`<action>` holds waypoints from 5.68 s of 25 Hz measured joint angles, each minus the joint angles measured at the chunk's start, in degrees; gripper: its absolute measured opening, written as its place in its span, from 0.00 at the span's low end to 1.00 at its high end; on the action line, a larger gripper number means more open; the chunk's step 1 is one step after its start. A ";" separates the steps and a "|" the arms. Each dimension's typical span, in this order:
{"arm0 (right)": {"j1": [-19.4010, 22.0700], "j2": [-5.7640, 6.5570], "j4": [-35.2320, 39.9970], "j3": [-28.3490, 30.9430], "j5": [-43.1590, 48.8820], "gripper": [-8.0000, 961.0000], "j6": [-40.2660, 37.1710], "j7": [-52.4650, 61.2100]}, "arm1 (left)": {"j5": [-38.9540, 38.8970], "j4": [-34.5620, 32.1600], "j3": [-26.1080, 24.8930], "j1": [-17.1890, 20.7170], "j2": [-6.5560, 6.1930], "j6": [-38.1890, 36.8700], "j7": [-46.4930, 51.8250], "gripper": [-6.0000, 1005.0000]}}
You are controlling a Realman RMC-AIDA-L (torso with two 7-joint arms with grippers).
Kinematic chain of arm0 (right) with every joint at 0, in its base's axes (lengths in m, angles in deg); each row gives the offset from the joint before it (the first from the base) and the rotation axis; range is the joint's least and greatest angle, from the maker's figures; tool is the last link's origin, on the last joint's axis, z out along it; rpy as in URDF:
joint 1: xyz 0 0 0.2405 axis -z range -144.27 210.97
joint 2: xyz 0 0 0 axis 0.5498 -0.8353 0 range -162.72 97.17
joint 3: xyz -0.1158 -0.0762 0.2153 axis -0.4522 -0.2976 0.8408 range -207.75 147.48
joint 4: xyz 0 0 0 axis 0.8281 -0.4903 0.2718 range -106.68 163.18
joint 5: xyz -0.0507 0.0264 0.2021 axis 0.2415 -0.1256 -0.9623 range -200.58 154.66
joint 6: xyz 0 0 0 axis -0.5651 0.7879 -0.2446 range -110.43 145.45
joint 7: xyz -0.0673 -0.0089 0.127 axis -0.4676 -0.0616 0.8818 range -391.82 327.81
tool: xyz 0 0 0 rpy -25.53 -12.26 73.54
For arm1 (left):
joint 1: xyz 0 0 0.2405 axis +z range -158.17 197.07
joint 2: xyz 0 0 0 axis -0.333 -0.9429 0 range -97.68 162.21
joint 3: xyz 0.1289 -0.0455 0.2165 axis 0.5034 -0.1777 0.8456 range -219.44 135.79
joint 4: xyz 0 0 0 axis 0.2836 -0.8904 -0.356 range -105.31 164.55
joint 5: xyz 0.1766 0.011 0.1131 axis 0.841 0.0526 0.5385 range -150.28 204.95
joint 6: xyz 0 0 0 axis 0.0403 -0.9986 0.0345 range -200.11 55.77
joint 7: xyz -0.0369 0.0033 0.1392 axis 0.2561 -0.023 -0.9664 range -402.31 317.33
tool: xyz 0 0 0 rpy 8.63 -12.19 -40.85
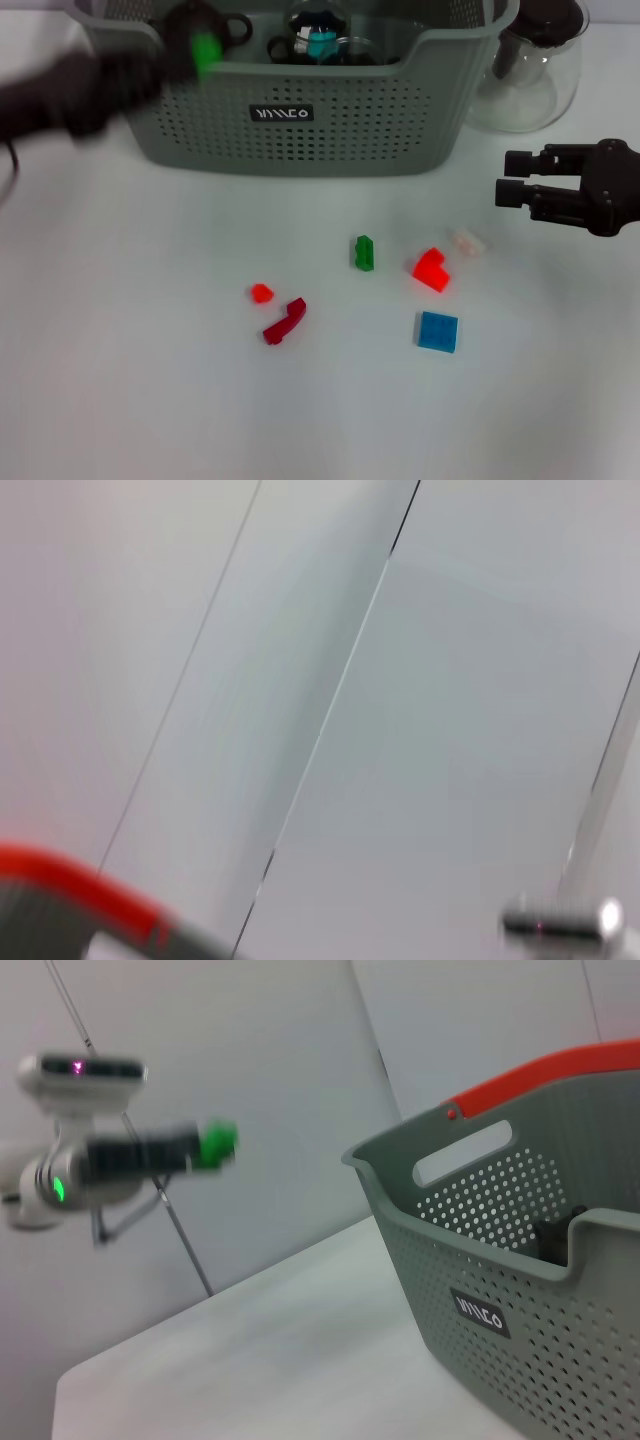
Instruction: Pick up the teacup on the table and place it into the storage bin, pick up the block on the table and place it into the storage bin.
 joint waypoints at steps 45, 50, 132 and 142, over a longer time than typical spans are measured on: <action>-0.20 -0.28 -0.09 -0.18 0.07 0.53 0.51 -0.47 | -16.68 -31.73 24.78 3.46 6.24 26.60 13.27 0.58; -0.13 -0.23 -0.78 -0.01 0.08 0.53 0.60 -0.46 | -14.88 -22.13 8.83 8.05 6.15 3.03 -4.84 0.58; -0.25 -0.13 -1.50 -0.01 0.68 0.52 1.47 -0.03 | 13.94 -11.09 33.15 -23.53 -1.17 54.36 25.03 0.20; -0.47 -0.29 -1.50 -0.10 0.66 0.53 2.11 -0.04 | 31.05 -0.08 40.01 -29.79 4.63 76.98 28.60 0.19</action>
